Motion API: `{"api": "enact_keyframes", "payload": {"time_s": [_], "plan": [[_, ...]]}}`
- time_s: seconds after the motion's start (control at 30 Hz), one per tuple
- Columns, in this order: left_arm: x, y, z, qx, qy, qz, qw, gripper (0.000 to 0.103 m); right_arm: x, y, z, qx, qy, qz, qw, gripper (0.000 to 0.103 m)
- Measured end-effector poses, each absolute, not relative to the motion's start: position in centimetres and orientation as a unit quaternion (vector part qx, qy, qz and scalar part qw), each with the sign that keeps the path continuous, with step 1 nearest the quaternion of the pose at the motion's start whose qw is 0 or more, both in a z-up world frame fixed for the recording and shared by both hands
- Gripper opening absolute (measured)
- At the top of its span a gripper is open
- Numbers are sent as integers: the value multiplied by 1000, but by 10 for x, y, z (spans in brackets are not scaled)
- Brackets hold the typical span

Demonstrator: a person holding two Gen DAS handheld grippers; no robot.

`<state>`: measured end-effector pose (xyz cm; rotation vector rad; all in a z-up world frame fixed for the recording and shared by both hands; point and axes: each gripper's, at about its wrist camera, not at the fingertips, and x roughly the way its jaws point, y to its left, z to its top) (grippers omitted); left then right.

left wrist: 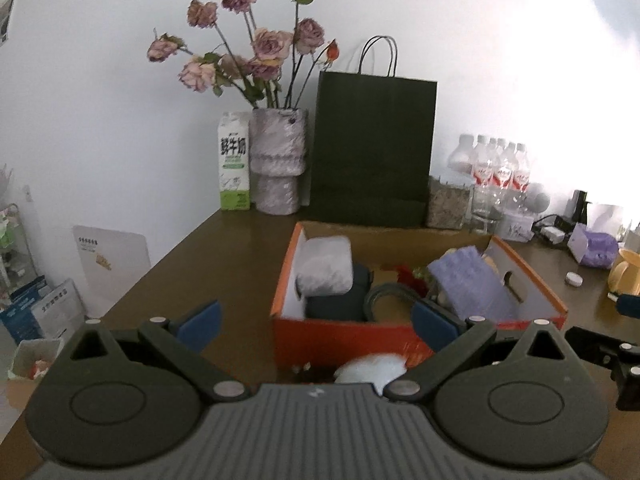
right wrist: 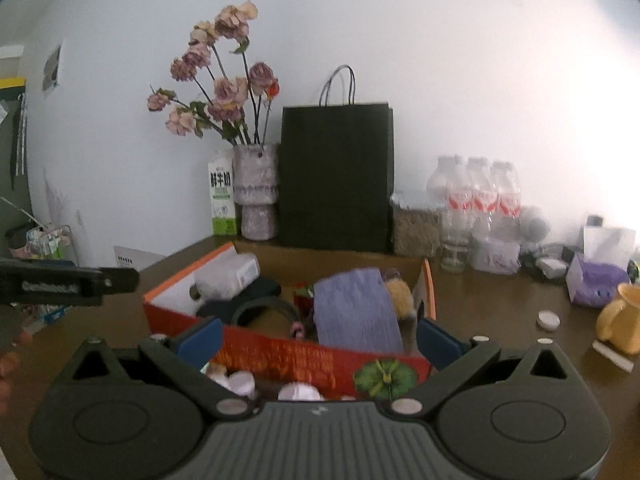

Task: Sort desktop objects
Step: 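Move the left tool to the white plastic bag while the right tool approaches the white cap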

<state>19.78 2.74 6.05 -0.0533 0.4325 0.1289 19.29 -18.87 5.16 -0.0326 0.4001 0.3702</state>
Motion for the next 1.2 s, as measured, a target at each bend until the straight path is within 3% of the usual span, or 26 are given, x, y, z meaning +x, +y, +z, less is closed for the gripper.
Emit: {"api": "enact_keyframes", "payload": {"time_s": [0.3, 0.97, 1.2], "plan": [[185, 35, 35, -33, 251, 75, 964, 103, 185, -201, 14, -5, 251, 166, 954, 103], [212, 28, 16, -29, 274, 77, 958, 103, 218, -241, -8, -7, 284, 101, 953, 103], [228, 24, 9, -30, 285, 86, 954, 103, 236, -254, -22, -23, 306, 97, 947, 92]]}}
